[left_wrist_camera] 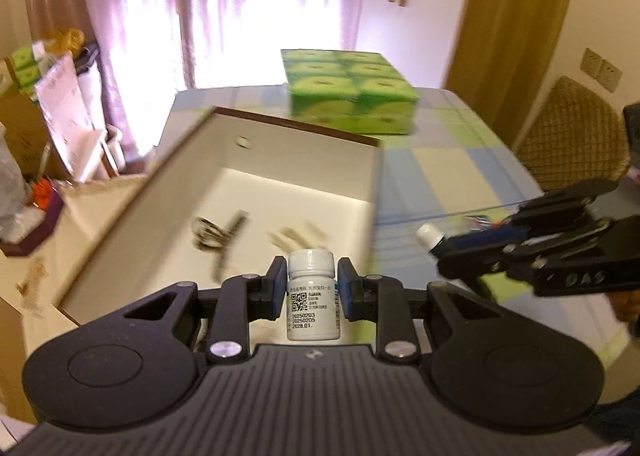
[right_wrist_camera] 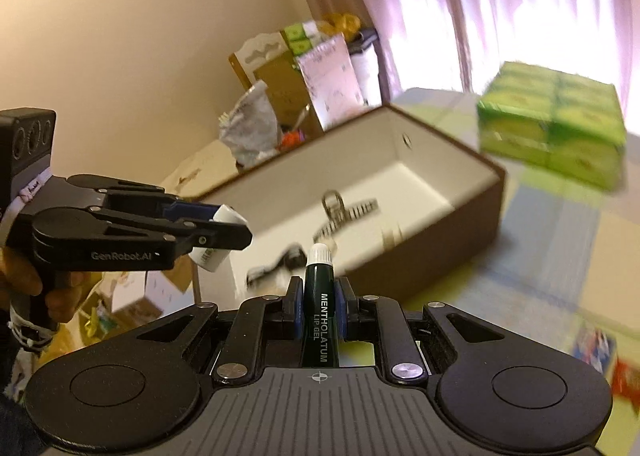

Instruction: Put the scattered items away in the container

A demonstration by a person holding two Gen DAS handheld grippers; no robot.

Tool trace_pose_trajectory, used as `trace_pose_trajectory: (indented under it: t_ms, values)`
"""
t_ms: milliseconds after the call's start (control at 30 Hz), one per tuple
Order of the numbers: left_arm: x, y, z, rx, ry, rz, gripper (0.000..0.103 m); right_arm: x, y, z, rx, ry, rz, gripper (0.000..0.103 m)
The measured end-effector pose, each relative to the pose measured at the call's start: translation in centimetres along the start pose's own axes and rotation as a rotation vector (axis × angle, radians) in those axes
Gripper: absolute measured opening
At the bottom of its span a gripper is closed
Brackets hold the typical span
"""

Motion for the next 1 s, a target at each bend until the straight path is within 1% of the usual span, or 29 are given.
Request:
trace_pose_trajectory:
  t_ms: [167,233,400,533,667,733,867,1000]
  values:
    - [-4.4,-2.6,-1.3,-0.018,-0.041,-0.024,0.022,0.2,-4.1,-2.9,0.003,0.018,0.054,0.019]
    - [-5.6,-3.8,-1.6,-0.034,-0.063,-0.032,0.022,0.5,-5.9,-3.5,-0.004,0.006,0.077,0.019]
    - [-7.7,-6.9,-1.1,-0.096,-0.114,-0.013,0.022,1.0,-10.1,-4.2,-0.051,-0.015,0.136,0.019]
    - [-8.8,-9.4,0.0,-0.159,-0.155,-0.011,0.022,1.9,-13.6,-3.8,-0.119,-0.025,0.184,0.019]
    - [-9.5,-12.2,0.9,-0.23,-0.165,0.015,0.022,3.2,-16.5,-3.2,-0.208,-0.03,0.214,0.019]
    - [-9.6,-13.4,1.2,-0.257,-0.172,0.014,0.022,3.8,-17.8,-3.1,-0.256,-0.024,0.224,0.019]
    - [-9.4,-15.5,2.1,-0.309,-0.199,0.009,0.022,4.8,-19.4,-2.2,-0.339,-0.015,0.24,0.019]
    - [-9.2,-16.9,2.7,-0.343,-0.224,0.011,0.022,5.5,-20.4,-1.2,-0.397,-0.028,0.247,0.019]
Point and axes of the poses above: each gripper's, at about its wrist camera, not at the fingertips, and y roughly against the way its jaws point, x to its right, z to its underside, the point moved 10 cm from there along -y, roughly the way its jaws point, and after that the axes turned 7 degrees about -z, right-handed, at the moved point
